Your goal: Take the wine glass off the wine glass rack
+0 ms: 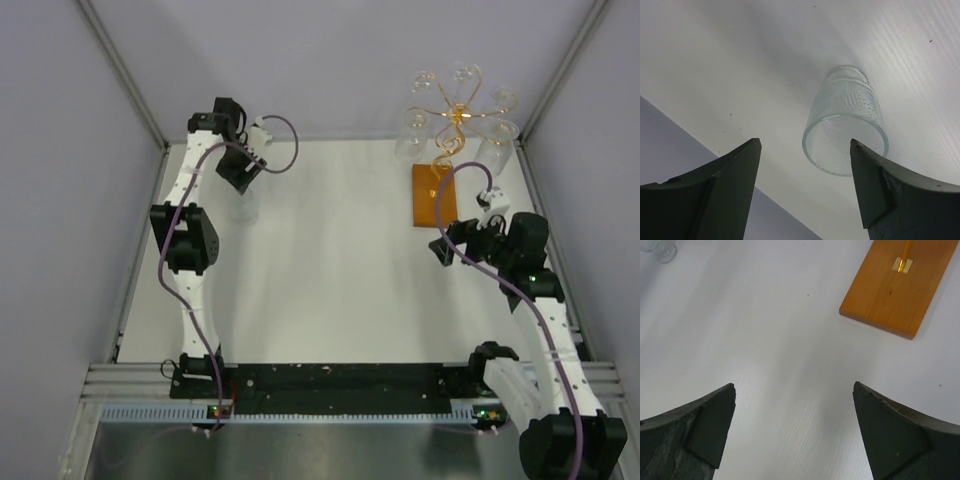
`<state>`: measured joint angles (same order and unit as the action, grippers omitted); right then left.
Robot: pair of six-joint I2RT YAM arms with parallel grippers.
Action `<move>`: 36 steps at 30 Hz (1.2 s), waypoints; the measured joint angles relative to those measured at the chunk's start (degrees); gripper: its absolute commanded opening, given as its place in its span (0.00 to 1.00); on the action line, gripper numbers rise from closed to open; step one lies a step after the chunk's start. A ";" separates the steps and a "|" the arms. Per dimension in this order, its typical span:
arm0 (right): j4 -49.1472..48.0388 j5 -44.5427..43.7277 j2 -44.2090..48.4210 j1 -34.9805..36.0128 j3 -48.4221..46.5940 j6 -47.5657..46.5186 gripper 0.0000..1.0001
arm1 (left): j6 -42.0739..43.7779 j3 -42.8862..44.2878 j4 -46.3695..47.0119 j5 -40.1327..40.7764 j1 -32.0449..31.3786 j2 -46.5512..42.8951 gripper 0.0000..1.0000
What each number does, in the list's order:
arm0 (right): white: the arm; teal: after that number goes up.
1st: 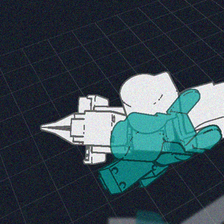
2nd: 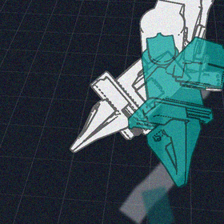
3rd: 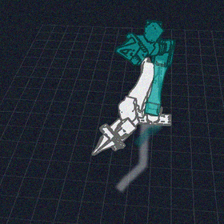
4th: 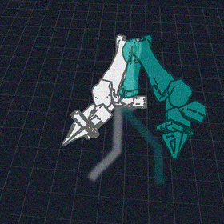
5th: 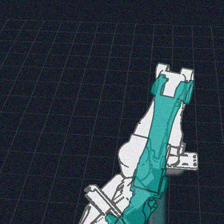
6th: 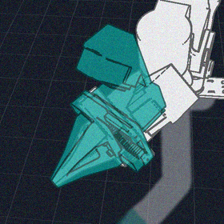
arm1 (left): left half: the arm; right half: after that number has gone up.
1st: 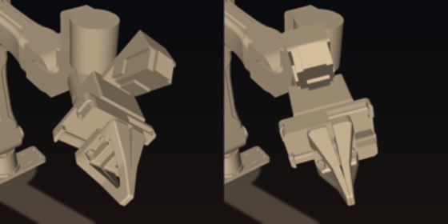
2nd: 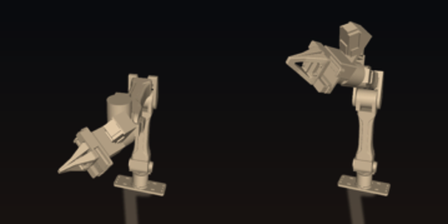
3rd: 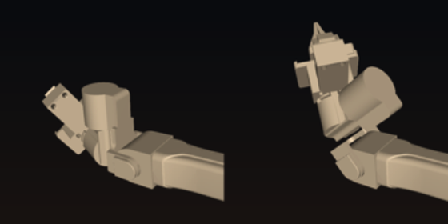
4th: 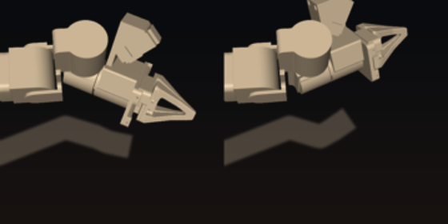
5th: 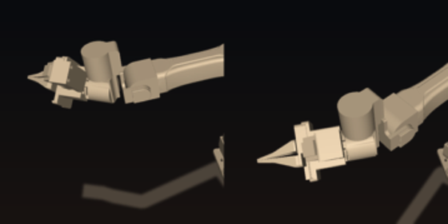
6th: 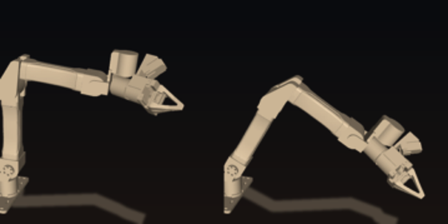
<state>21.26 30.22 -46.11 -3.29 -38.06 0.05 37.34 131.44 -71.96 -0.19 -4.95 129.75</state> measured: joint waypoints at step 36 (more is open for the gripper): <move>-19.12 18.45 -21.00 -26.62 -23.52 2.25 0.99 | -18.56 -59.98 67.56 -30.93 -27.47 -44.46 0.92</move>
<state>2.13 48.66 -67.11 -29.91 -61.58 2.31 18.79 71.46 -4.40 -31.11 -32.42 85.30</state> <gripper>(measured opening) 0.985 0.922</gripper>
